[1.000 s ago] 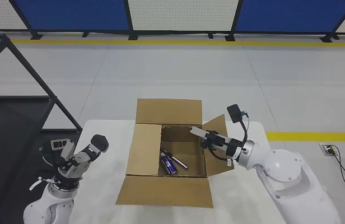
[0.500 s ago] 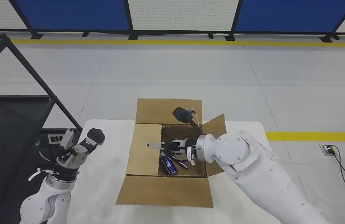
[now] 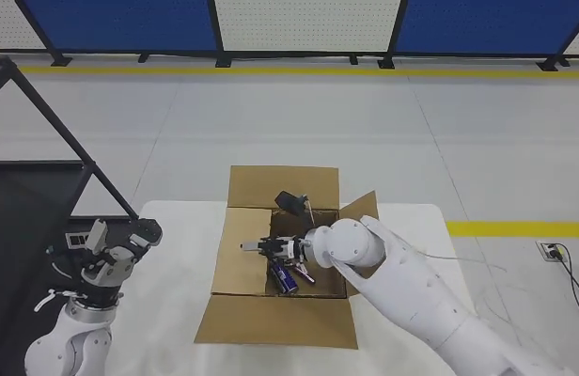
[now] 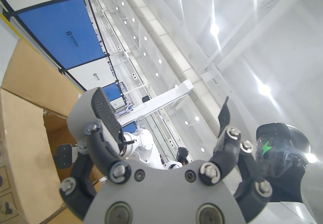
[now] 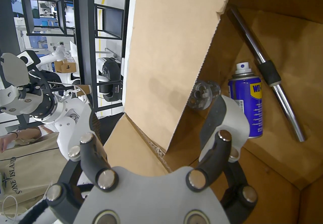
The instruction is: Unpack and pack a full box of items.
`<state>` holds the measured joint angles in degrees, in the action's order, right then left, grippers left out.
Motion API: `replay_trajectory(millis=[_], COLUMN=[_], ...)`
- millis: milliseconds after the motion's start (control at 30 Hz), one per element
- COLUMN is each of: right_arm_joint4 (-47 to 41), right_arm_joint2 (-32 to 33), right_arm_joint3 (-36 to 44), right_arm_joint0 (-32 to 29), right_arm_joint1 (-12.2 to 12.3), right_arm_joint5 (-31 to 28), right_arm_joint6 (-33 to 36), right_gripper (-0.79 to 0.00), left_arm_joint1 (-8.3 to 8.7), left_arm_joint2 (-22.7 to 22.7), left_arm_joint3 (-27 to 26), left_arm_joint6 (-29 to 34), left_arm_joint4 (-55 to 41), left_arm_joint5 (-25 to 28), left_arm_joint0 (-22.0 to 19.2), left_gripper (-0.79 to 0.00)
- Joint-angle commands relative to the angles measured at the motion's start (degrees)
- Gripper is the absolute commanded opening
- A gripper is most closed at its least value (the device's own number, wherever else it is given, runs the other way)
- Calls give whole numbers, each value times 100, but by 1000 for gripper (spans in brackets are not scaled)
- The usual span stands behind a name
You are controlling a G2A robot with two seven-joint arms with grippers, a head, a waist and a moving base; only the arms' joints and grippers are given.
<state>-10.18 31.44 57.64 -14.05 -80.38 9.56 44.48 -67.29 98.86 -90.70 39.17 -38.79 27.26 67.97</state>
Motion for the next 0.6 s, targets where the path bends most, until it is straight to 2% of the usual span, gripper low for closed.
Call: replay_trajectory(millis=[0, 267, 567], right_arm_joint4=[-166, -723, -1184], right_arm_joint2=[-35, -41, 259], right_arm_joint3=[-267, -1004, -1435], right_arm_joint0=[29, 162, 228], right_arm_joint1=[-102, -465, -606], right_arm_joint5=[-195, -767, -1591], right_arm_joint6=[40, 118, 491], right_gripper=[0, 0, 0], left_arm_joint1=[-1, -14, -10], left_arm_joint2=[-24, -166, -185], left_arm_joint3=[28, 47, 63], left_arm_joint6=[-9, -16, -4], left_arm_joint4=[-8, -32, -73], left_arm_joint5=[-5, -11, -28], left_arm_joint0=[-2, 25, 14], left_gripper=[0, 0, 0])
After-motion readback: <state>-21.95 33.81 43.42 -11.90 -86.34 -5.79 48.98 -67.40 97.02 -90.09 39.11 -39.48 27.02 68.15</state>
